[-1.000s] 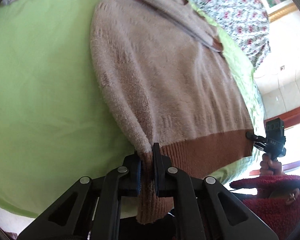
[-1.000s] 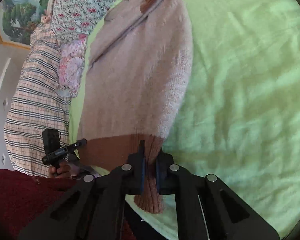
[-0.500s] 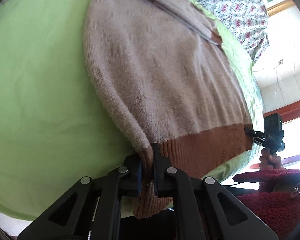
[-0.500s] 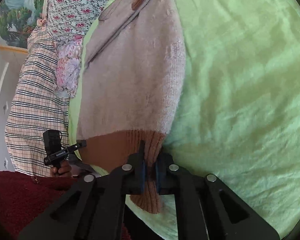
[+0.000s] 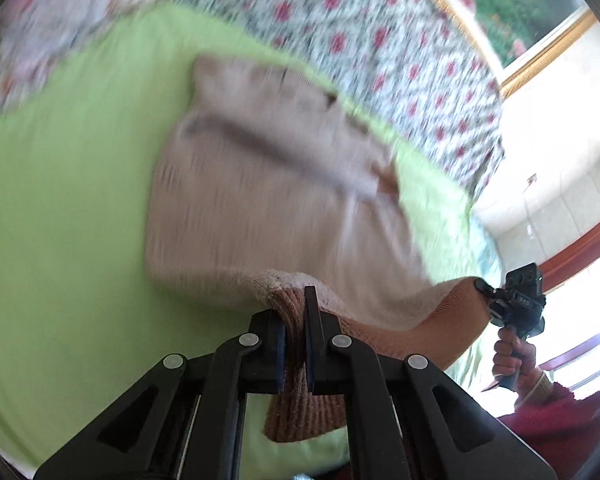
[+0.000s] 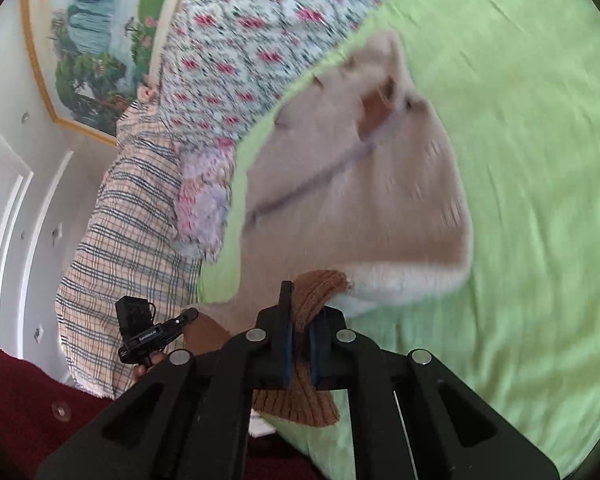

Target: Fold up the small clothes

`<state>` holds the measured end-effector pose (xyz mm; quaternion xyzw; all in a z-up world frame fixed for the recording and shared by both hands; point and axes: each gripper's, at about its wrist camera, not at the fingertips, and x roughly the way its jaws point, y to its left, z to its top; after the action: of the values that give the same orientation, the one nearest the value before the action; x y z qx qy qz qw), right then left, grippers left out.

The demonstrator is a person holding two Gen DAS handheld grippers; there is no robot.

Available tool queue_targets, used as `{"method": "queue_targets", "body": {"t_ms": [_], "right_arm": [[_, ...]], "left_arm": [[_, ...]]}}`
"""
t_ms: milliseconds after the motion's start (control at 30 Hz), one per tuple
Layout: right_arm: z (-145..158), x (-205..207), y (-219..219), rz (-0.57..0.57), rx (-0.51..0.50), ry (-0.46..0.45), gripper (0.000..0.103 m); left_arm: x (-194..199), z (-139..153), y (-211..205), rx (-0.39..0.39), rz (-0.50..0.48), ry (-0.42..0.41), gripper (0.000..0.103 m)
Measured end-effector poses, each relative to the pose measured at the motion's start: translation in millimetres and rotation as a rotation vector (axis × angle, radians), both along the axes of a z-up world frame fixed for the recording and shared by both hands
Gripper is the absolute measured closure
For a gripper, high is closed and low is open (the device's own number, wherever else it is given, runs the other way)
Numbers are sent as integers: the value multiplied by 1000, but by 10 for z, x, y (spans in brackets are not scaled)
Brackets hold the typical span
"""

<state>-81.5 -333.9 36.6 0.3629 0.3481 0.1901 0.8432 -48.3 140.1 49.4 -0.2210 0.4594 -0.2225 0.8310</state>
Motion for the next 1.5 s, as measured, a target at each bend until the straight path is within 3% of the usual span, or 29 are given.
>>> {"method": "queue_targets", "body": {"t_ms": [167,333,533,667,767,833,933,1033,1067,1200,1300,1367,1400,1433,1500], "right_arm": [[210,808,-199,-48,-55,-65,96],[280,1675,-378,-113,-95,-73,96],[157,2578,-516,-148,-159,-10,96],[-157,2975,-563,-157,-154,78,94],[-326,3062,-588,-176,-158,155,93],[-255,2926,-610,-202,-151,129,91],[-11,2556,-543,-238,-222,43,79],[121,2259,-238,-159,-288,-48,73],[99,2222,-29,-48,-318,-65,73],[-169,2434,639,268,-499,31,73],[-313,2748,925,418,-615,79,73],[-389,3003,946,471,-659,134,74],[-391,3140,916,462,-712,140,79],[-374,3234,878,447,-737,140,80],[-293,3464,669,335,-784,142,95]], "left_arm": [[898,253,10,1,58,-103,98],[1800,255,-38,3,87,-133,98],[2743,1,-76,52,110,-95,98],[3140,-347,12,74,147,-16,97],[3297,-583,-1,125,142,58,93],[3257,-605,-8,139,133,66,90],[2969,-455,-62,138,96,21,85],[2542,-349,-270,119,20,-12,83],[2439,-357,-370,110,-13,-8,82],[2318,-552,-988,130,-198,24,82],[2486,-688,-1394,226,-305,26,82],[2662,-788,-1485,283,-358,37,84],[2797,-825,-1495,304,-378,43,87],[2909,-841,-1464,310,-389,46,91],[3205,-818,-1318,362,-350,37,93]]}}
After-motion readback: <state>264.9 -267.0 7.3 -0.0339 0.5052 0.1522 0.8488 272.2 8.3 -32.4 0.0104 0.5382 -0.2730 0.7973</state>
